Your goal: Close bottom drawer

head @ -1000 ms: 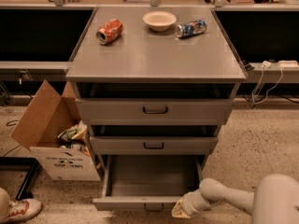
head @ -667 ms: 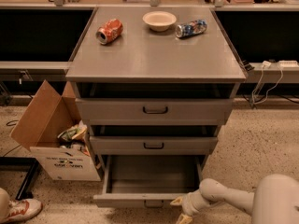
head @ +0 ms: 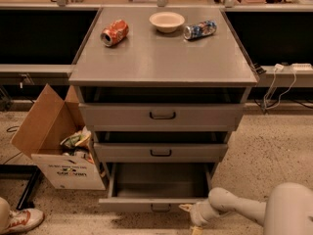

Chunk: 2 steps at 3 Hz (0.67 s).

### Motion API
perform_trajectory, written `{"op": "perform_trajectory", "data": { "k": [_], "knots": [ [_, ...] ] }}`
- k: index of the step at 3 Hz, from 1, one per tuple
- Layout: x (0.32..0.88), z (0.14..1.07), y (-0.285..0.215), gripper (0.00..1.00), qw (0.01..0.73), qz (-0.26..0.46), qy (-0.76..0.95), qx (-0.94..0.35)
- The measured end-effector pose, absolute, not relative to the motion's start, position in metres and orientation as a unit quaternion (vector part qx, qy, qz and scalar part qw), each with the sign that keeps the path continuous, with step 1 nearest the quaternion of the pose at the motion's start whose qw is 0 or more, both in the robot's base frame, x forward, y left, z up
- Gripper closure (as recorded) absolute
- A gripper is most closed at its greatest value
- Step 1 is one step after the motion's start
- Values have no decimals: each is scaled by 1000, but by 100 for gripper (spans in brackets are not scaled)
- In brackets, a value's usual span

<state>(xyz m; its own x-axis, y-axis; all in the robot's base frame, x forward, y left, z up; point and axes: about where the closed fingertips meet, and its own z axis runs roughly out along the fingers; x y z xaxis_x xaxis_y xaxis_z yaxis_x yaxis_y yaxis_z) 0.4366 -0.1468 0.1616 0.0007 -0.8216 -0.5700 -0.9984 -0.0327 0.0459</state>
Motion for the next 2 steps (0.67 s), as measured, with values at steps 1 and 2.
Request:
{"op": "perform_trajectory", "data": {
  "k": [1, 2],
  "knots": [
    [447, 167, -149, 19, 213, 203, 671, -680],
    [469, 173, -149, 42, 239, 167, 670, -683]
  ]
}}
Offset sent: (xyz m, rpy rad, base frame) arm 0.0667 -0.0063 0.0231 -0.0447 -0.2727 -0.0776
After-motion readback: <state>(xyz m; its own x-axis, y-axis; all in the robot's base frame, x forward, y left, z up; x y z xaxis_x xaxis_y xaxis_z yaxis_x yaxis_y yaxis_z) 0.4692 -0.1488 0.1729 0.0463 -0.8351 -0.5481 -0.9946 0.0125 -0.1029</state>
